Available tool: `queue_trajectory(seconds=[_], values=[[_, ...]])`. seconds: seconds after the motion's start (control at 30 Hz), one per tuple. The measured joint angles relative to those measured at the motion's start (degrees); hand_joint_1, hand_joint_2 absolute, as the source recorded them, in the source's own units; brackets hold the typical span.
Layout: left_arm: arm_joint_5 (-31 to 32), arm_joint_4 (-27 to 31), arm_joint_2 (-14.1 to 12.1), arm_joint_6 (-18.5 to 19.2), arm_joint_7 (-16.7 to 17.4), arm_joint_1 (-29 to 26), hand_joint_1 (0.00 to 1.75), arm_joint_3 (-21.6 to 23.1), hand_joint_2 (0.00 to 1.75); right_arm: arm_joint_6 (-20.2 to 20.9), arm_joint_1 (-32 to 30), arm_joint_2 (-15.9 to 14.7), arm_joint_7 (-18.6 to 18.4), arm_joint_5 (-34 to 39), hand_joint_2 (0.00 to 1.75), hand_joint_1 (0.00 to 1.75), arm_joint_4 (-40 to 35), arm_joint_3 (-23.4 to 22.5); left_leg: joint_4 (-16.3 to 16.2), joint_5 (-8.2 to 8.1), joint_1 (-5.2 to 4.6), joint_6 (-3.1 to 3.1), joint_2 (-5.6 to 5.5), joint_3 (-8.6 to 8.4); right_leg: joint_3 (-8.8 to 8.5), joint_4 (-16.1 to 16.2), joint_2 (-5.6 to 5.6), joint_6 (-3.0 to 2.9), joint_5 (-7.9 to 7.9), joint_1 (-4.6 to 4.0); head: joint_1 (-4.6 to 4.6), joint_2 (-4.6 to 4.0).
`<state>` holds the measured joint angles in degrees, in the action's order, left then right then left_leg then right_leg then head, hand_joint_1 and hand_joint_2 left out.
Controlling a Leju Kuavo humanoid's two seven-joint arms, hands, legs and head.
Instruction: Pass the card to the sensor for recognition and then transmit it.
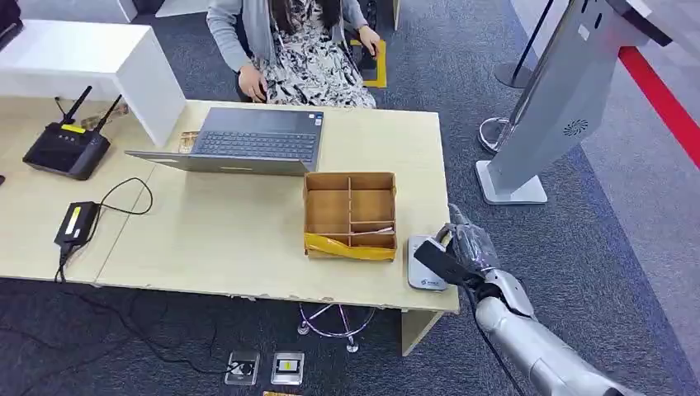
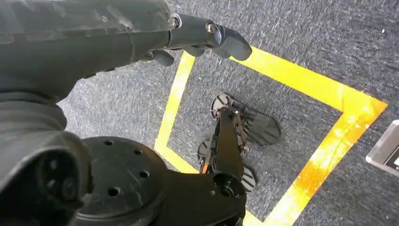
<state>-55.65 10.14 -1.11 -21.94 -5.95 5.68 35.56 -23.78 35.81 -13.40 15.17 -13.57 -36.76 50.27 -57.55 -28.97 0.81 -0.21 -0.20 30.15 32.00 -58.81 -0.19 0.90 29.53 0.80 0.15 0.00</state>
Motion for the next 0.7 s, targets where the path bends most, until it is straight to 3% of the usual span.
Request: queue_trajectory(seconds=[0.2, 0.37, 0.7], values=[[0.0, 0.1, 0.0, 2.0, 0.0, 0.0, 0.0, 1.0, 0.0, 1.1, 3.6, 1.6, -1.4, -2.6, 1.75, 1.75, -1.9, 0.3, 0.0, 0.01, 0.0, -0.01, 0.01, 0.02, 0.06, -0.1, 0.01, -0.04, -0.03, 0.0, -0.02, -0.02], [-0.2, 0.1, -0.4, 5.1, -1.2, 0.0, 0.0, 2.1, 0.0, 2.2, 6.9, 2.5, -5.5, -6.9, 1.75, 1.75, -5.9, 0.9, 0.0, 0.01, 0.0, -0.01, 0.0, 0.01, 0.05, -0.1, -0.01, -0.04, -0.02, -0.01, -0.02, -0.02], [0.2, 0.1, -1.7, 8.5, -2.3, 0.0, 0.0, 4.1, 0.0, 3.7, 10.8, 4.5, -6.5, -9.9, 1.75, 1.75, -9.1, 2.1, 0.0, 0.01, 0.0, -0.02, 0.03, 0.03, 0.06, -0.1, 0.01, -0.04, -0.03, 0.0, 0.0, 0.0]])
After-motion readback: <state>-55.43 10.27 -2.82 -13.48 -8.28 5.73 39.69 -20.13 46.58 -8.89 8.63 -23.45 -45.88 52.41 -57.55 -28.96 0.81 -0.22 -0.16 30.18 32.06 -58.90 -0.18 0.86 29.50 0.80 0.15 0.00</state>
